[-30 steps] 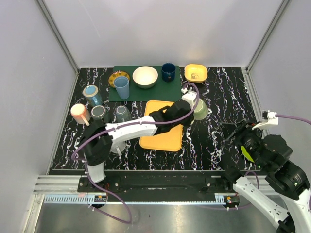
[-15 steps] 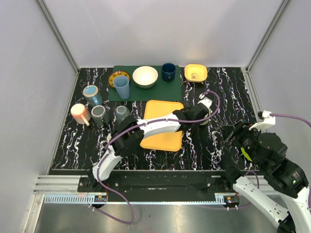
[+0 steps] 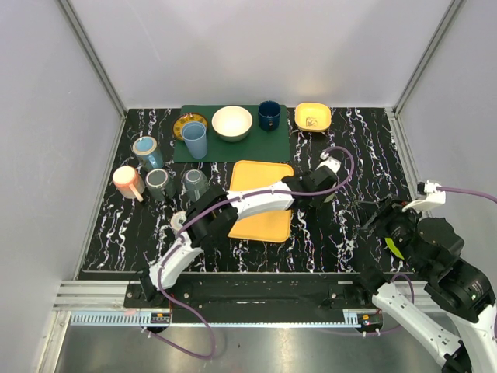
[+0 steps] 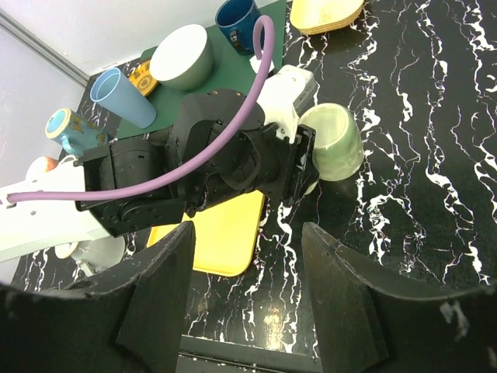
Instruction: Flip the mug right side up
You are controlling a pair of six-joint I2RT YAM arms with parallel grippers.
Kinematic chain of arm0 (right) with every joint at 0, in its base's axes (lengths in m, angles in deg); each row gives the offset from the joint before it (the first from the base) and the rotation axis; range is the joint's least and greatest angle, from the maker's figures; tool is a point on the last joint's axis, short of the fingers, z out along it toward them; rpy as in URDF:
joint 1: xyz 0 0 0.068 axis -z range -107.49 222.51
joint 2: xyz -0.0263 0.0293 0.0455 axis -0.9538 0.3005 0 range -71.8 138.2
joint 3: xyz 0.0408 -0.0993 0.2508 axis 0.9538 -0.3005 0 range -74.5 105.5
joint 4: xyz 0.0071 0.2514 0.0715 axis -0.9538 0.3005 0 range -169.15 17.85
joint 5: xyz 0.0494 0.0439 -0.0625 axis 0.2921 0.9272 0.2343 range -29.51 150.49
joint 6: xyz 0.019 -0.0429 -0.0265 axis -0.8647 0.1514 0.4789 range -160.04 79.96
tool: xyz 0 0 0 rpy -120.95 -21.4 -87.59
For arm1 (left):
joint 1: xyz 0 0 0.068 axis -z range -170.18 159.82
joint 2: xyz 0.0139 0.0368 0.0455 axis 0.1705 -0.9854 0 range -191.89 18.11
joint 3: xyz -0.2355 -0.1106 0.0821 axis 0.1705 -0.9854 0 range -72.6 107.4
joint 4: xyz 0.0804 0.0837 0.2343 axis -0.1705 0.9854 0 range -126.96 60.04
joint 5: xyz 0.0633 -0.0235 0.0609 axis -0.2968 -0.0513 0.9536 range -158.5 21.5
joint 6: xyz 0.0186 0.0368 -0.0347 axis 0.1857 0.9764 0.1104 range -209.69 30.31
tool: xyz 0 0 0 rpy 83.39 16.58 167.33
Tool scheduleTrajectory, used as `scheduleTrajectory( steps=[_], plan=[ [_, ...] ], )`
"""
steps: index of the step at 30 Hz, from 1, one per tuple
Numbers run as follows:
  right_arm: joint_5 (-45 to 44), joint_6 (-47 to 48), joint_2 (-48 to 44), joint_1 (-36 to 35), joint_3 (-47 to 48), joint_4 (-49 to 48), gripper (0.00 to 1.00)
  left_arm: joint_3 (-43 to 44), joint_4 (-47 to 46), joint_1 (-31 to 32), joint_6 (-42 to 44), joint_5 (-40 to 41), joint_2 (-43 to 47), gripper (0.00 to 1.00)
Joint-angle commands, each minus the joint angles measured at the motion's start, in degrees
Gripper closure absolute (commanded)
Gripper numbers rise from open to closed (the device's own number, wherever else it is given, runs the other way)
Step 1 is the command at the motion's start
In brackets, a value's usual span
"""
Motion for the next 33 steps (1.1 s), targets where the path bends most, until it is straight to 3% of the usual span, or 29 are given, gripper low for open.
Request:
scheduleTrajectory(
  steps=[1, 5, 10, 13, 18, 22, 28, 33],
  plan=[
    [-0.6, 0.7, 1.2, -0.3, -0.4, -1.2, 0.37, -1.0, -2.3, 0.1, -1.8, 2.6, 3.4, 0.47],
    [-0.5, 0.6, 2.0, -0.3, -0.3, -1.5, 0.36, -7.0, -3.9, 0.1, -2.3, 5.4, 9.0, 0.36],
    [-1.4, 1.0, 3.2, -0.3, -0.4, -2.9, 0.36, -19.4, -6.4, 0.2, -3.2, 10.7, 25.1, 0.28],
    [-2.6, 1.5, 5.3, -0.3, -1.0, -5.2, 0.35, -24.7, -8.5, 0.2, -3.3, 12.6, 36.2, 0.11],
    [-2.6, 1.2, 11.3, -0.3, -1.1, -11.2, 0.34, -30.3, -10.3, 1.4, -2.5, 15.6, 50.8, 0.09],
    [-1.5, 2.2, 17.1, -0.3, -1.3, -15.6, 0.32, -37.3, -6.3, 2.6, -7.2, 21.4, 59.5, 0.01],
    [-3.1, 4.2, 32.9, -0.3, 3.0, -23.9, 0.29, -48.4, 0.0, 2.6, -15.5, 26.4, 75.4, 0.01],
    [-1.1, 5.7, 48.0, 0.0, 9.0, -32.5, 0.26, -53.2, 3.5, 2.6, -14.3, 27.9, 84.9, 0.01]
  ],
)
